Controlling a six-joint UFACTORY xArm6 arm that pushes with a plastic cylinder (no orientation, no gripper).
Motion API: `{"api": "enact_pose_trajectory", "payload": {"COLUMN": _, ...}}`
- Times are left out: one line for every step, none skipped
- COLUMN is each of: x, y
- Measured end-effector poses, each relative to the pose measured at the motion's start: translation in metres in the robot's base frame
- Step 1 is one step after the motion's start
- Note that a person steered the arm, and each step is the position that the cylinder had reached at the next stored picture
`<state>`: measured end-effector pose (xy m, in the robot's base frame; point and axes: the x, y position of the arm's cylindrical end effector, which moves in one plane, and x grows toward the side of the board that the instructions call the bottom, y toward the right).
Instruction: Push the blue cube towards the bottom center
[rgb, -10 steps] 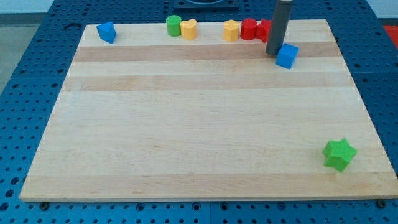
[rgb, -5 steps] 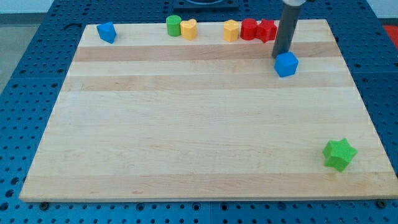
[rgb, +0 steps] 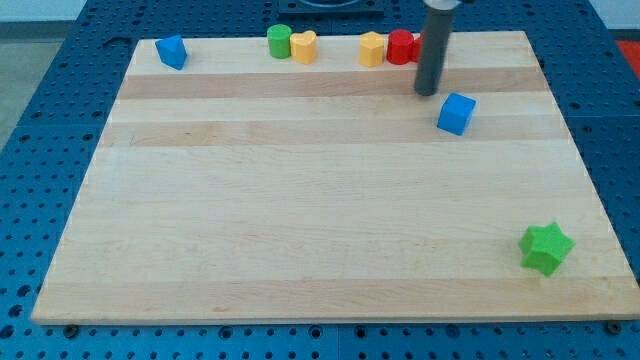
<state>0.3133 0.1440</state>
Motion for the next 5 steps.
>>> {"api": "enact_pose_trajectory", "payload": {"x": 0.008, "y": 0.046}}
{"api": "enact_pose_trajectory", "payload": {"x": 0.015, "y": 0.054}}
{"api": "enact_pose_trajectory", "payload": {"x": 0.044, "y": 0.014}}
{"api": "enact_pose_trajectory", "payload": {"x": 0.084, "y": -0.044}}
{"api": "enact_pose_trajectory", "payload": {"x": 0.127, "y": -0.087}}
